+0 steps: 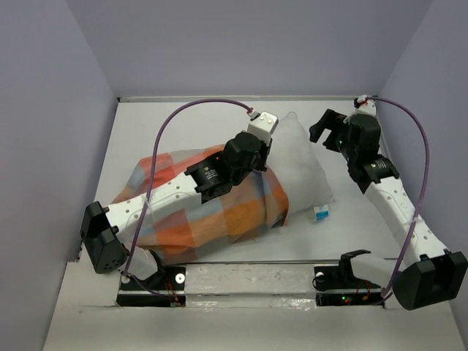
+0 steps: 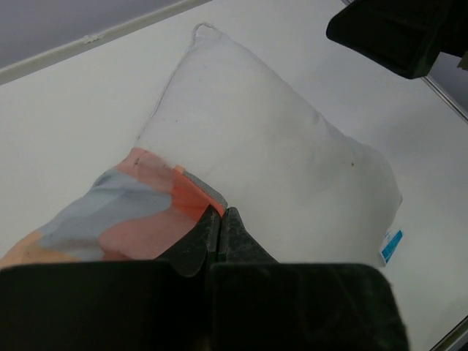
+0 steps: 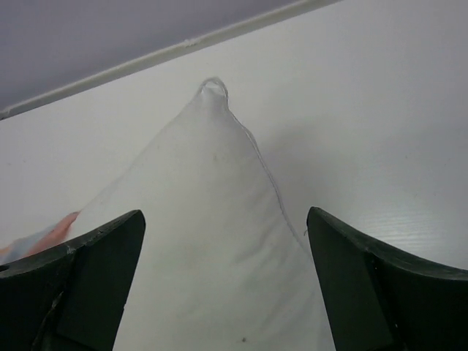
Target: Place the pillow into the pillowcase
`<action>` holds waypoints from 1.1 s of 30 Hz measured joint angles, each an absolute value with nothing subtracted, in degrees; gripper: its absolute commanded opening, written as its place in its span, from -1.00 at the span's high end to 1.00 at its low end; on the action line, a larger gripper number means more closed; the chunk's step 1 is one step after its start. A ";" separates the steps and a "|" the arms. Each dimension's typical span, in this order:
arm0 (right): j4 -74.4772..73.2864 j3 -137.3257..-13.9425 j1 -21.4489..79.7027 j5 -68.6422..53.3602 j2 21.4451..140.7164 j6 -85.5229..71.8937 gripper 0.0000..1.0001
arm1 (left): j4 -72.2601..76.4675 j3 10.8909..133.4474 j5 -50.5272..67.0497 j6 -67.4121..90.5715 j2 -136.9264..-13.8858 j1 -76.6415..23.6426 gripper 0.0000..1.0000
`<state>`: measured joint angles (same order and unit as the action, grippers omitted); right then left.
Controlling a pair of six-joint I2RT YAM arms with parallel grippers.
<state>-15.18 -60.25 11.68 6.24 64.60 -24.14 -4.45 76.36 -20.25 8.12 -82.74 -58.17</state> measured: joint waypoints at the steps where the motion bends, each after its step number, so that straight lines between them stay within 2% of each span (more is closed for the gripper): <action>1: -14.11 -60.73 11.55 5.98 65.06 -23.40 -0.96 | -4.19 76.36 -19.92 8.16 -82.74 -58.17 1.00; 5: -11.38 -63.92 10.20 -0.97 73.12 -21.93 -0.99 | -3.79 76.36 -18.94 8.43 -82.74 -58.19 1.00; 8: -9.56 -66.83 8.97 -7.20 83.50 -21.56 -0.99 | -3.57 76.36 -18.61 8.40 -82.74 -58.17 1.00; 10: -9.78 -66.35 8.03 -11.94 88.68 -22.13 -0.86 | -3.51 76.36 -18.61 8.38 -82.76 -58.17 1.00; 11: -9.74 -66.15 7.73 -12.99 89.43 -22.35 -0.73 | -3.46 76.36 -18.65 8.36 -82.78 -58.17 1.00; 12: -8.86 -65.25 7.20 -16.36 91.09 -23.07 -0.25 | -3.42 76.38 -18.63 8.34 -82.89 -58.17 1.00; 14: -4.69 -62.83 6.42 -22.04 91.48 -24.47 0.40 | -3.29 77.23 -18.63 8.12 -83.96 -58.11 1.00; 15: -0.36 -59.64 6.04 -25.54 90.67 -26.20 0.85 | -3.20 78.11 -18.61 7.94 -84.90 -58.11 1.00; 16: 3.53 -56.29 6.02 -28.73 89.41 -27.94 0.99 | -3.03 79.15 -18.61 7.84 -86.11 -58.06 1.00; 18: 9.80 -49.54 6.55 -32.91 85.84 -31.79 1.00 | -2.83 81.73 -18.24 7.68 -88.88 -57.65 1.00; 21: 15.35 -38.96 11.25 -34.54 73.25 -36.01 1.00 | -3.77 86.89 -16.82 7.55 -93.84 -56.38 1.00; 26: 24.25 -34.33 16.93 -33.58 59.42 -39.77 1.00 | -7.99 95.11 -11.73 9.52 -99.96 -55.22 1.00; 28: 26.72 -34.33 16.91 -32.82 59.59 -40.69 1.00 | -8.10 96.71 -11.03 10.61 -100.36 -55.66 1.00; 33: 42.96 -34.09 17.45 -32.08 73.32 -48.23 1.00 | -10.31 100.86 -12.58 11.88 -100.36 -59.86 1.00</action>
<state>42.96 -34.09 17.45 -32.08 73.32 -48.23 -10.31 100.86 -12.58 11.88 -100.36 -59.86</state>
